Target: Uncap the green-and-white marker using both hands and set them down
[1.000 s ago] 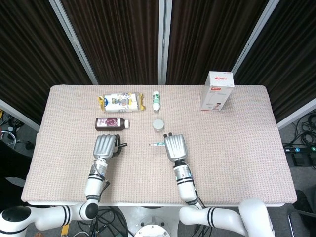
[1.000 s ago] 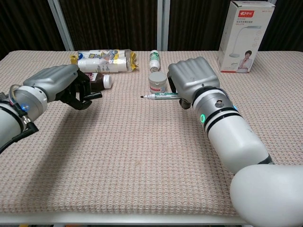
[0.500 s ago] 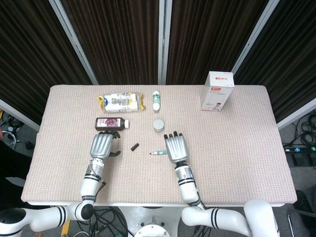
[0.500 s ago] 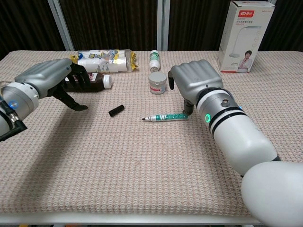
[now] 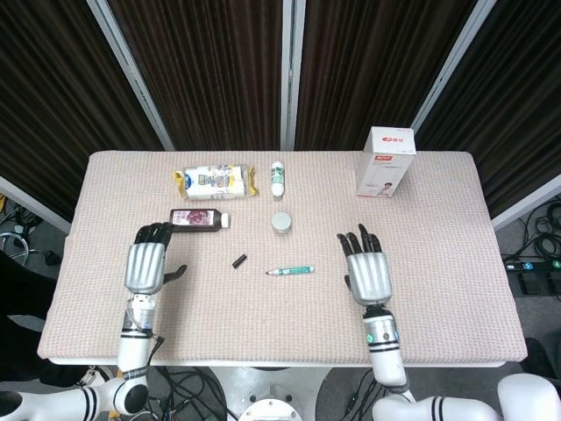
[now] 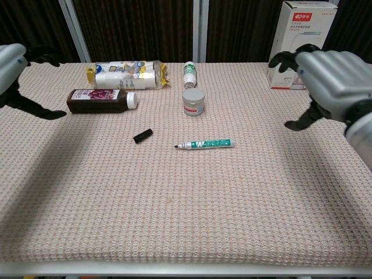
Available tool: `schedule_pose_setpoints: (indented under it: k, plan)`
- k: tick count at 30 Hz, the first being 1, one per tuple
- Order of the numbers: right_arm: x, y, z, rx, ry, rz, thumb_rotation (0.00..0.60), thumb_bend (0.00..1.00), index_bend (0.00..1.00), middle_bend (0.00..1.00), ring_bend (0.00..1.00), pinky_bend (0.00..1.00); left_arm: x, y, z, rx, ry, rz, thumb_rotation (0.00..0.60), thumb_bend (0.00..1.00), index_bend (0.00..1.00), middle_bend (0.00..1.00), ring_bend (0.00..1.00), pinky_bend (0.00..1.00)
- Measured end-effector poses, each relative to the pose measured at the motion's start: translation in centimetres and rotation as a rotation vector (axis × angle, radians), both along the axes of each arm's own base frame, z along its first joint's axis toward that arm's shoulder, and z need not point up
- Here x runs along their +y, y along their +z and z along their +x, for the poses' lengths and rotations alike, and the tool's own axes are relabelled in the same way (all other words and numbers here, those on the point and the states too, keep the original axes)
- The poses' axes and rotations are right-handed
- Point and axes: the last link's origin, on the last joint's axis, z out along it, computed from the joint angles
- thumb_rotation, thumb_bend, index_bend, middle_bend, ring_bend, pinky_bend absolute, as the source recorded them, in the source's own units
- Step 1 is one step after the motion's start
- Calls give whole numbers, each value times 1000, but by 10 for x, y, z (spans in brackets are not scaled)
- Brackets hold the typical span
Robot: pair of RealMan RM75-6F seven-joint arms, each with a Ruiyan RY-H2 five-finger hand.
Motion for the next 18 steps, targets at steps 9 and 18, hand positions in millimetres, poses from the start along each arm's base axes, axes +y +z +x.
schedule_pose_setpoints:
  k: [9,18]
  plan:
    - [67,22,-48,-117,-82,-58,600,15,74,100,0,45,-59,14,-34,5,53,74,600,96,205,189,152,159]
    - [99,25,-75,-169,-130,-74,600,15,74,96,0,33,-111,27,-64,21,136,72,600,96,205,190,152,158]
